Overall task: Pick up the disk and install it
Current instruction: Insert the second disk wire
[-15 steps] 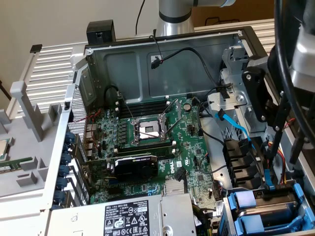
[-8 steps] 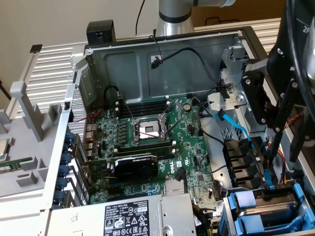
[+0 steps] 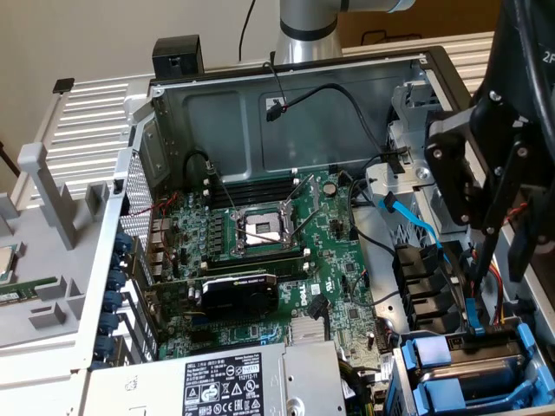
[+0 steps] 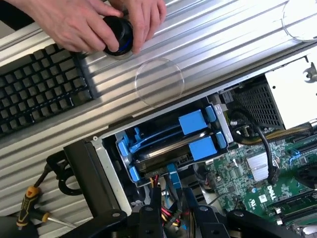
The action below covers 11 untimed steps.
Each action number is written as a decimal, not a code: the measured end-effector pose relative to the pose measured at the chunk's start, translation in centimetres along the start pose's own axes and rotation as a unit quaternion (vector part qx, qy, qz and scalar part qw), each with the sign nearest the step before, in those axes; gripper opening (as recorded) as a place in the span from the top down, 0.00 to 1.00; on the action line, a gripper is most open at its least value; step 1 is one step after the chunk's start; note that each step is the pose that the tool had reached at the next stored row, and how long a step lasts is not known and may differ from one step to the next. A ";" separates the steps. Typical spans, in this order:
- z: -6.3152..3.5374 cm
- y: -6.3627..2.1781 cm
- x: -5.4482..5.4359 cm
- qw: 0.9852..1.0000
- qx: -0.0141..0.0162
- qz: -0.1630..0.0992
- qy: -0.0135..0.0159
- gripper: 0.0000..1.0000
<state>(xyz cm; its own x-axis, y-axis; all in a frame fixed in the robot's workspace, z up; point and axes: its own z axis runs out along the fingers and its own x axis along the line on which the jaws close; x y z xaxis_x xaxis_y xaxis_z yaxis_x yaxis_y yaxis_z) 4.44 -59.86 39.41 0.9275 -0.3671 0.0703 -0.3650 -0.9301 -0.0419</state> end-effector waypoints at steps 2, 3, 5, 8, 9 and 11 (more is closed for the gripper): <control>0.00 0.00 0.0 1.000 0.001 -0.017 -0.001 0.69; 0.00 0.00 0.0 1.000 0.001 -0.026 -0.001 0.69; 0.00 0.00 0.0 0.999 0.003 -0.043 -0.002 0.69; 0.00 -0.01 0.0 0.998 0.003 -0.060 -0.004 0.69; 0.01 -0.01 0.0 0.998 0.003 -0.061 -0.004 0.69; 0.00 0.00 0.0 0.998 0.003 -0.061 -0.005 0.69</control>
<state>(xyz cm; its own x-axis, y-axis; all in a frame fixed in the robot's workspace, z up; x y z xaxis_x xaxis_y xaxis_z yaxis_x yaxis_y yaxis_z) 4.45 -59.86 39.41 0.9657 -0.2516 0.0645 -0.2494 -0.9676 -0.0393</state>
